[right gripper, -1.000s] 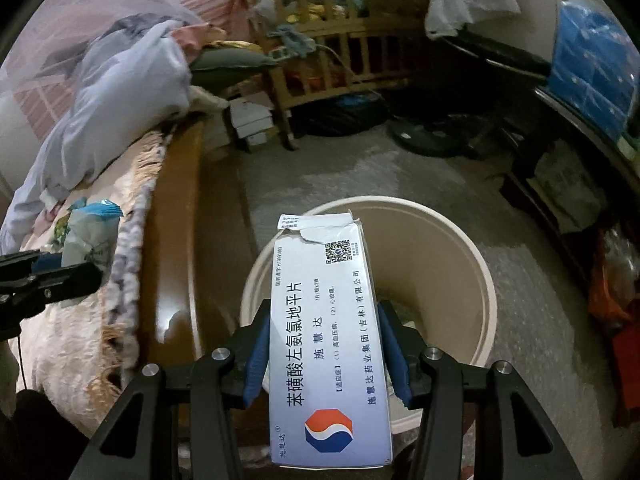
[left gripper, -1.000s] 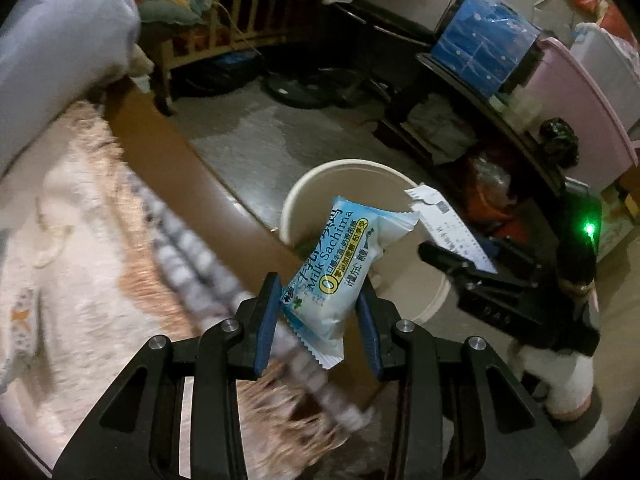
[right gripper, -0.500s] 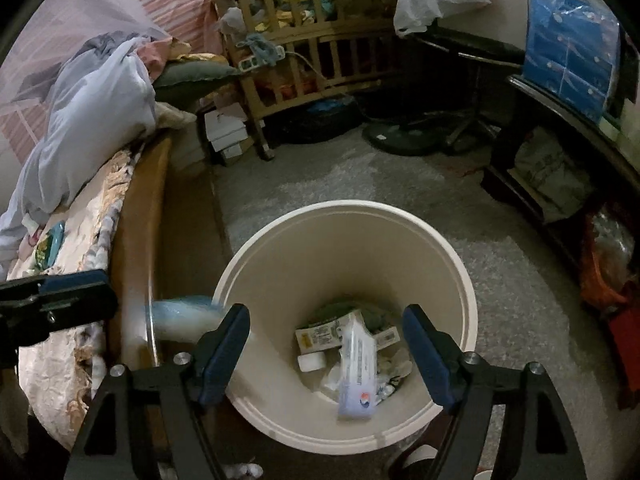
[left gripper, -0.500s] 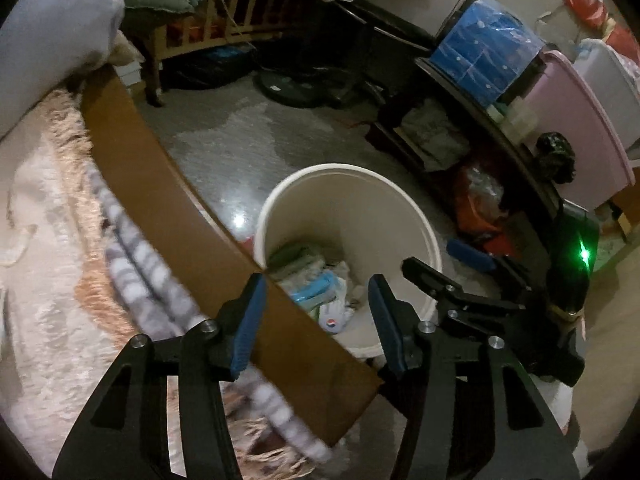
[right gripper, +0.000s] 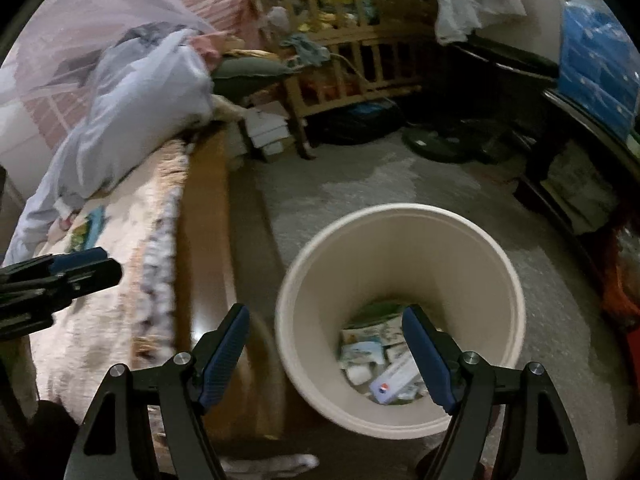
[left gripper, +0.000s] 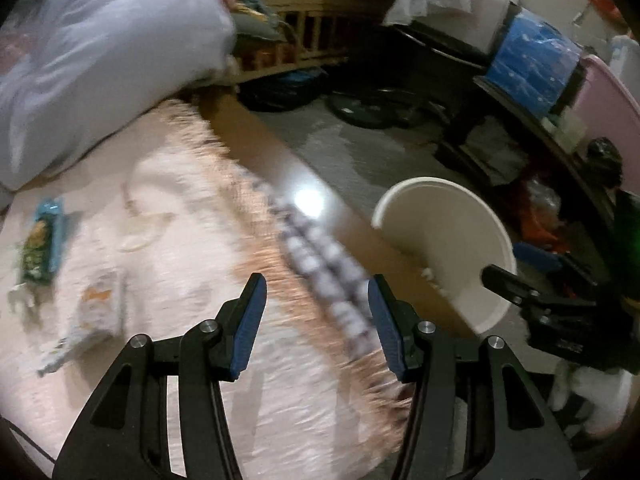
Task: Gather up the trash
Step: 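Move both tools back over the bed, then grasp the orange-patterned snack bag with the right tool while the left tool grasps the white plush bear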
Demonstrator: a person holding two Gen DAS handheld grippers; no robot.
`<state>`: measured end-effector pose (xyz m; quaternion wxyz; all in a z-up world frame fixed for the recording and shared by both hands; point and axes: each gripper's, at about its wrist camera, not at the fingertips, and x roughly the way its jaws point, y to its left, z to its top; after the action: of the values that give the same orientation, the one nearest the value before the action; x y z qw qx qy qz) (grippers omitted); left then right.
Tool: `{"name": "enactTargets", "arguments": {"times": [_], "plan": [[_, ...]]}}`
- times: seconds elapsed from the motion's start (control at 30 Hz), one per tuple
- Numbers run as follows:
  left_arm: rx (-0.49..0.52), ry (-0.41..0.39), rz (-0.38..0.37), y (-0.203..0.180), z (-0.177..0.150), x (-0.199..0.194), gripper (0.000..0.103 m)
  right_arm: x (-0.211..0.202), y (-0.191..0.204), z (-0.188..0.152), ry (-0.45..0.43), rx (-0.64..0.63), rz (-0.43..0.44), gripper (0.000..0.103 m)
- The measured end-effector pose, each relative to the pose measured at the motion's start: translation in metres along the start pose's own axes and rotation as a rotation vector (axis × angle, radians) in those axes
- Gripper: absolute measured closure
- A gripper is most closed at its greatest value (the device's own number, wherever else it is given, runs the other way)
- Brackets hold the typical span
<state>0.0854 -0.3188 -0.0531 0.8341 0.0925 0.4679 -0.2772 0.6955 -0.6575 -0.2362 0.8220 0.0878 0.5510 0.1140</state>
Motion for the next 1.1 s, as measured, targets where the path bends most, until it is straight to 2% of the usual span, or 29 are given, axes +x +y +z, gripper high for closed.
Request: {"name": "enactTargets", "arguments": {"times": [0.17, 0.43, 0.67, 0.87, 1.1], "plan": [[-0.047, -0.023, 0.060, 0.046, -0.015, -0.017, 0.052, -0.003, 0.046, 0.002, 0.004, -0.056, 0.082, 0.027], [-0.165, -0.036, 0.159, 0.131, -0.045, -0.045, 0.052, 0.017, 0.132, -0.002, 0.074, -0.186, 0.221, 0.027], [-0.341, -0.053, 0.254, 0.226, -0.075, -0.062, 0.052, 0.039, 0.202, -0.009, 0.141, -0.305, 0.313, 0.027], [-0.482, -0.074, 0.275, 0.292, -0.087, -0.070, 0.052, 0.059, 0.253, -0.008, 0.189, -0.361, 0.380, 0.027], [-0.589, -0.129, 0.237, 0.333, -0.068, -0.062, 0.047, 0.075, 0.291, 0.028, 0.140, -0.350, 0.394, 0.024]]}}
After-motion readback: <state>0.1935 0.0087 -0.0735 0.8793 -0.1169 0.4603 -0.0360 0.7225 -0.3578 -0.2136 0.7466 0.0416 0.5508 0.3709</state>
